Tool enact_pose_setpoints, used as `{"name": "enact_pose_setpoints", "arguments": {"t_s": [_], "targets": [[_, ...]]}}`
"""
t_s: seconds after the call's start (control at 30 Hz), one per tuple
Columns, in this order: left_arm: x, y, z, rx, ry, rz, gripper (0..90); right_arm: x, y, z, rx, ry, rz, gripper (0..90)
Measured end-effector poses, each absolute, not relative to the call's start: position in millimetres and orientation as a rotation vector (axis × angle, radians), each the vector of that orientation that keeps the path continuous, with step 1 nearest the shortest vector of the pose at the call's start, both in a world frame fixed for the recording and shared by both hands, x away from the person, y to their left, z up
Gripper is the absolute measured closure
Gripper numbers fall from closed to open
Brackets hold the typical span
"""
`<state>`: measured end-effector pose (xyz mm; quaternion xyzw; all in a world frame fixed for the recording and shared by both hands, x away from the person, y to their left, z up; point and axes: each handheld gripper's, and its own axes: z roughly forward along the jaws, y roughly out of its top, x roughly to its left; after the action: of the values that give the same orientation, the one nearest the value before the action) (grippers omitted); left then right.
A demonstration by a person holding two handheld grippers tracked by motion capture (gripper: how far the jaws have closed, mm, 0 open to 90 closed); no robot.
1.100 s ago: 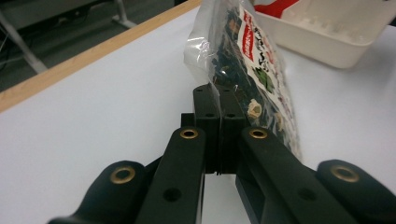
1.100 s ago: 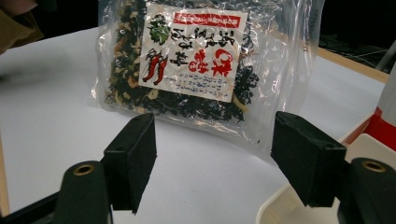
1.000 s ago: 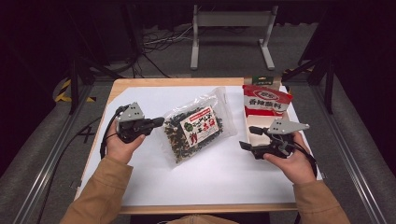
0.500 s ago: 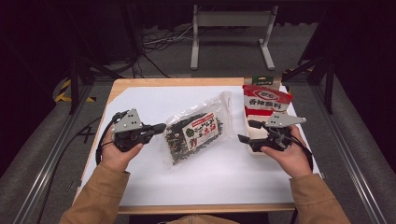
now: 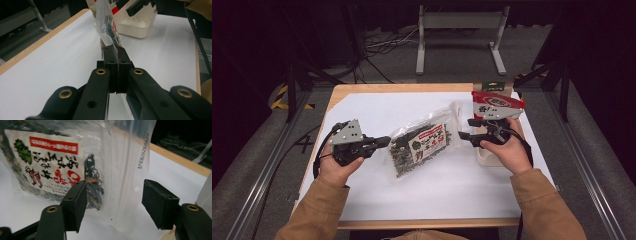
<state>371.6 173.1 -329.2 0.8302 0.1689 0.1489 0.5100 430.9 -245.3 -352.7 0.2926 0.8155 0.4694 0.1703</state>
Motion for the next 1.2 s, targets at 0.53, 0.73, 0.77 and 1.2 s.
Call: {"name": "enact_pose_setpoints", "arguments": {"t_s": [0.53,0.73,0.77,1.2], "targets": [[365.2,181.7,-326.6,2.009,0.394,0.364,89.7,440.0,-232.6,-344.1,0.811,2.323,1.333,24.2],[365.2,191.4,-327.6,2.001,0.415,0.355,89.7,449.4,-224.8,-348.2,0.792,2.376,1.392,21.6],[365.0,193.3,-327.6,2.001,0.420,0.357,89.7,451.1,-223.4,-349.2,0.783,2.383,1.384,21.4],[361.9,201.6,-328.6,2.007,0.429,0.359,89.6,466.1,-203.2,-363.2,0.737,2.481,1.386,19.6]]}}
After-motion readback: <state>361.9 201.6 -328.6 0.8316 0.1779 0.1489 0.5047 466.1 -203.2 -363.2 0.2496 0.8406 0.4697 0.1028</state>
